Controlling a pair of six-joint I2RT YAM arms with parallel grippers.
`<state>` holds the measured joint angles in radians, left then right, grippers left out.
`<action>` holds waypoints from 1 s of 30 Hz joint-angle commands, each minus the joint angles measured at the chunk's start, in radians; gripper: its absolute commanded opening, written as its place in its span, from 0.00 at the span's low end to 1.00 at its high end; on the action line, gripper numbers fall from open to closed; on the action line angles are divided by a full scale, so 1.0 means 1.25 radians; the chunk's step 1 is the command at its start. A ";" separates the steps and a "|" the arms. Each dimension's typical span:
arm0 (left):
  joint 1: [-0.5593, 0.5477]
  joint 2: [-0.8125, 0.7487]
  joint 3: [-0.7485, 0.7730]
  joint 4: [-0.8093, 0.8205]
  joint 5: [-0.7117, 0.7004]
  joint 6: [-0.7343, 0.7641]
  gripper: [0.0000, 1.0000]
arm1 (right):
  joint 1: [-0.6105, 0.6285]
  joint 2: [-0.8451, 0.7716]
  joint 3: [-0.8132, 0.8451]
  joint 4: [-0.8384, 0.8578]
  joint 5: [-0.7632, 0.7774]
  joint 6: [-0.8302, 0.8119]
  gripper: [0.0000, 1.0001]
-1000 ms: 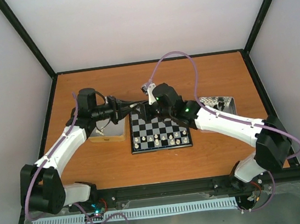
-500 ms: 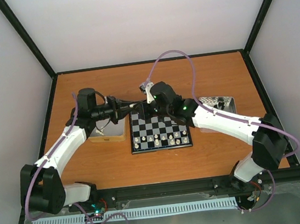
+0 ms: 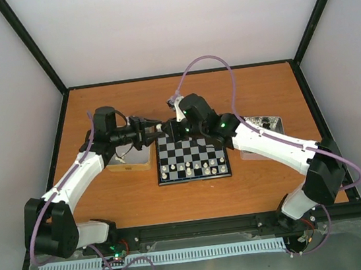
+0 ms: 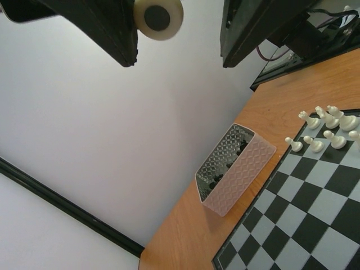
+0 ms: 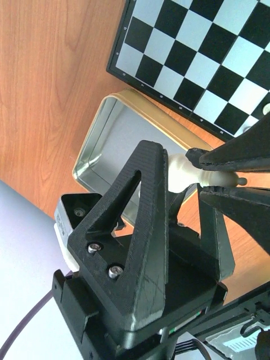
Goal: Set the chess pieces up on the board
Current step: Place the chess piece on the chessboard.
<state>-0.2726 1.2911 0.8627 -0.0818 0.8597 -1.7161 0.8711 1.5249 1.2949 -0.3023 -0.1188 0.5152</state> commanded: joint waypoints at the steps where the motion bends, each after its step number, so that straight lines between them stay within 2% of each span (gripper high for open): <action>1: -0.004 -0.010 0.022 -0.085 -0.045 0.098 0.43 | -0.001 0.022 0.064 -0.124 0.001 -0.012 0.03; 5: 0.023 -0.018 0.078 -0.247 -0.155 0.277 0.44 | -0.002 0.066 0.139 -0.286 -0.024 -0.050 0.03; 10: 0.044 -0.060 0.173 -0.452 -0.407 0.513 0.47 | 0.001 0.131 0.213 -0.478 -0.111 -0.083 0.03; 12: 0.045 -0.089 0.179 -0.486 -0.514 0.583 0.47 | 0.007 0.157 0.228 -0.526 -0.131 -0.089 0.03; 16: 0.045 -0.133 0.180 -0.524 -0.643 0.695 0.48 | 0.040 0.214 0.269 -0.605 -0.126 -0.113 0.03; 21: 0.045 -0.139 0.183 -0.576 -0.714 0.757 0.49 | 0.080 0.284 0.300 -0.647 -0.131 -0.135 0.03; 30: 0.046 -0.149 0.207 -0.598 -0.776 0.770 0.48 | 0.117 0.376 0.354 -0.707 -0.071 -0.127 0.03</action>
<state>-0.2214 1.1210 1.0702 -0.8059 -0.0448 -0.7971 1.0035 1.9667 1.6966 -1.1217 -0.2527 0.3599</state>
